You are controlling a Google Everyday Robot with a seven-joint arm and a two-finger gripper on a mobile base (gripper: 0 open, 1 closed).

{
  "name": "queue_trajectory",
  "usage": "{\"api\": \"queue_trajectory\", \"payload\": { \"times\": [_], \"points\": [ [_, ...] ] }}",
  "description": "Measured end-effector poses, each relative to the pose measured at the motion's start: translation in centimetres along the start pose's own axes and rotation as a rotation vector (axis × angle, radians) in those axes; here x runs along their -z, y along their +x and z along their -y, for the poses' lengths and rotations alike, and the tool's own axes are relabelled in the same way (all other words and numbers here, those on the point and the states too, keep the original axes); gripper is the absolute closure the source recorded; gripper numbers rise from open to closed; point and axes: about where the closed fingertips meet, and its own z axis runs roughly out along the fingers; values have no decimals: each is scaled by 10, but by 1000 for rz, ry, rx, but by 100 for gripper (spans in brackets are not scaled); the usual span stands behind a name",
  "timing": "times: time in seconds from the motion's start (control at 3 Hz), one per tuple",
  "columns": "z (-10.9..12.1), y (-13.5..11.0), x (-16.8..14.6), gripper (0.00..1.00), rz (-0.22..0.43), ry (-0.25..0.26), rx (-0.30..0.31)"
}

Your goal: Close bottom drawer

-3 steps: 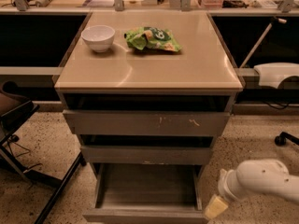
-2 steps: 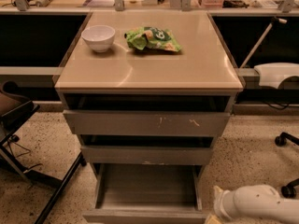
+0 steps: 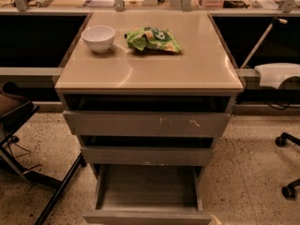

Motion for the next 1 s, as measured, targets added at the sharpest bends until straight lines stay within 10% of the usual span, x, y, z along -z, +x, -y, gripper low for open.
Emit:
{"api": "queue_trajectory", "payload": {
  "times": [0.67, 1.0],
  "points": [
    [-93, 75, -72, 0, 34, -223, -104],
    [-84, 69, -104, 0, 30, -290, -77]
  ]
}}
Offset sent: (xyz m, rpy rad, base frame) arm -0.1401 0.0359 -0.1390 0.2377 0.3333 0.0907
